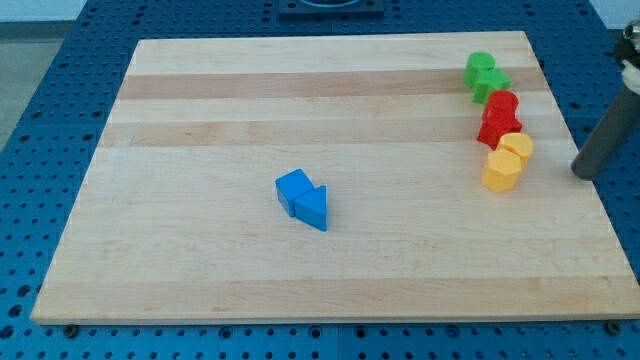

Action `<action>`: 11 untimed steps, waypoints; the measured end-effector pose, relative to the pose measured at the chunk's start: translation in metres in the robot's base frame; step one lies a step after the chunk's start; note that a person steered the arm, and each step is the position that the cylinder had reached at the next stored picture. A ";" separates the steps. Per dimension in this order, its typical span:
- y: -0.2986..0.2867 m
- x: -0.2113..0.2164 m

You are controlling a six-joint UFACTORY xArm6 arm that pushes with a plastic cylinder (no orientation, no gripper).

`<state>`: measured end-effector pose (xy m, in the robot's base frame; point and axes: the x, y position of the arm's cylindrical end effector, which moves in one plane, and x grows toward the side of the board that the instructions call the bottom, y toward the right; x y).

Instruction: Move the yellow heart above the blue cube

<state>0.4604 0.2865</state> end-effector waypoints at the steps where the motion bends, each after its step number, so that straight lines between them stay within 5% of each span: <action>1: -0.025 0.000; 7: -0.060 -0.032; 11: -0.204 -0.032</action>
<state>0.4280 0.0829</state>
